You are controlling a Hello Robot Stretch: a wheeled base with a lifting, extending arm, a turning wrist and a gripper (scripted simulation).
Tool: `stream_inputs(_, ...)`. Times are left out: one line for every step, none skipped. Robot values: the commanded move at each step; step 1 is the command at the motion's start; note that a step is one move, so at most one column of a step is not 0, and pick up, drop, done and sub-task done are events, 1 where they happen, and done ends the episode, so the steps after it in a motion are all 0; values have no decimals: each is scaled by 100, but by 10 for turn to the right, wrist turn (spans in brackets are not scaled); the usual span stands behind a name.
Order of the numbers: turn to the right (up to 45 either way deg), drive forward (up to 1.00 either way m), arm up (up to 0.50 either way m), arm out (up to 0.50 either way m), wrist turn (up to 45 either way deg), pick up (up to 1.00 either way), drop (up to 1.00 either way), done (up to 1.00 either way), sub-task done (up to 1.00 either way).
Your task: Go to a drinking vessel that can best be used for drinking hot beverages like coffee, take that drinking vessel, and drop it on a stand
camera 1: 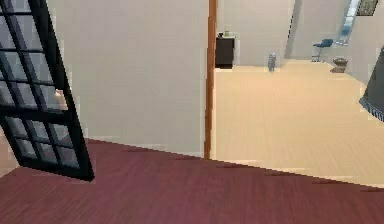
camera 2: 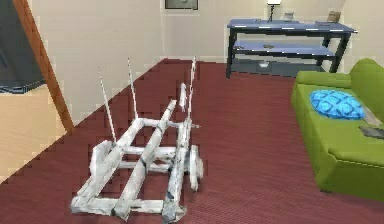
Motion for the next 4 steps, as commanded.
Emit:
stream_inputs(0,5,0,0,0,0,0,0,0)
stream_inputs(150,0,0,0,0,0,0,0,0)
stream_inputs(0,100,0,0,0,0,0,0,0)
stream_inputs(330,0,0,0,0,0,0,0,0)
